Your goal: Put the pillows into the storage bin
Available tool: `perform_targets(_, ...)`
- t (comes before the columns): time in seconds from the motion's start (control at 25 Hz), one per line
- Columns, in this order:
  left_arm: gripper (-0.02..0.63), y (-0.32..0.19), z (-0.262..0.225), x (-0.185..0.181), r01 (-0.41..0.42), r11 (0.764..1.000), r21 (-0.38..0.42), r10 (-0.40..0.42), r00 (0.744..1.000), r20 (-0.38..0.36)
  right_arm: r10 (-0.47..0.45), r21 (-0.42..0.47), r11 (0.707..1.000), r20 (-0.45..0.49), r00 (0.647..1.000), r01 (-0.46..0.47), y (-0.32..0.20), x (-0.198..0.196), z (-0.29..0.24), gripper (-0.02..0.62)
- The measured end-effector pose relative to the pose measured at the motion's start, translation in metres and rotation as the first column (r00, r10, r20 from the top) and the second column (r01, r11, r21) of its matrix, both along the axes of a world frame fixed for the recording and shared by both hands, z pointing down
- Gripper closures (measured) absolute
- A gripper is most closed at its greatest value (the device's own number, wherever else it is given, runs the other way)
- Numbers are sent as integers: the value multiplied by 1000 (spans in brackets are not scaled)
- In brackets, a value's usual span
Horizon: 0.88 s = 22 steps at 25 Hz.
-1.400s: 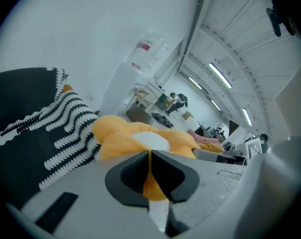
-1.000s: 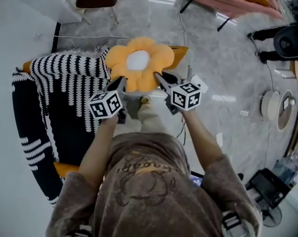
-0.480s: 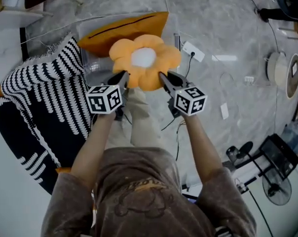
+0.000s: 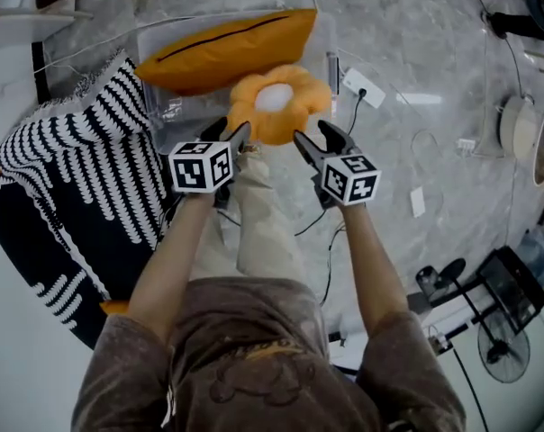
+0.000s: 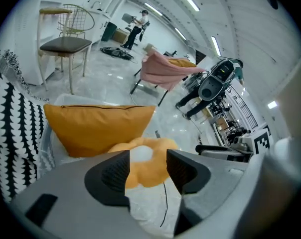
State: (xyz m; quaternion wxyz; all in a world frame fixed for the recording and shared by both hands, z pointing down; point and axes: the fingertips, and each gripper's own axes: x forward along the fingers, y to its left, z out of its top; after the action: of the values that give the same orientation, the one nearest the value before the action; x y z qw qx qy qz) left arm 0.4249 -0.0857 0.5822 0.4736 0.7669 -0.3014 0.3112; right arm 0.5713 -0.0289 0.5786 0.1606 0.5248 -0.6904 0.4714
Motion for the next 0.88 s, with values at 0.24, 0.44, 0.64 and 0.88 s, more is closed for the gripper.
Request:
perform_targets(0.24, 383, 4, -45, -26, -2, 1000, 28, 2, 1000, 0, -58, 29, 998, 39, 998, 57, -14, -30, -39, 311)
perform_targets(0.44, 383, -13, -128, -84, 81, 993, 81, -80, 997, -12, -185, 88, 980, 66, 980, 179, -48, -92, -110, 311)
perform_targets(0.64, 383, -21, -212, -129, 310, 940, 146, -310, 951, -23, -433, 158, 896, 109, 895, 414, -85, -151, -180, 311)
perform_targets(0.88, 383, 9, -295, -239, 547, 798, 253, -555, 831, -46, -686, 227, 722, 111, 719, 653, -91, -274, -247, 311)
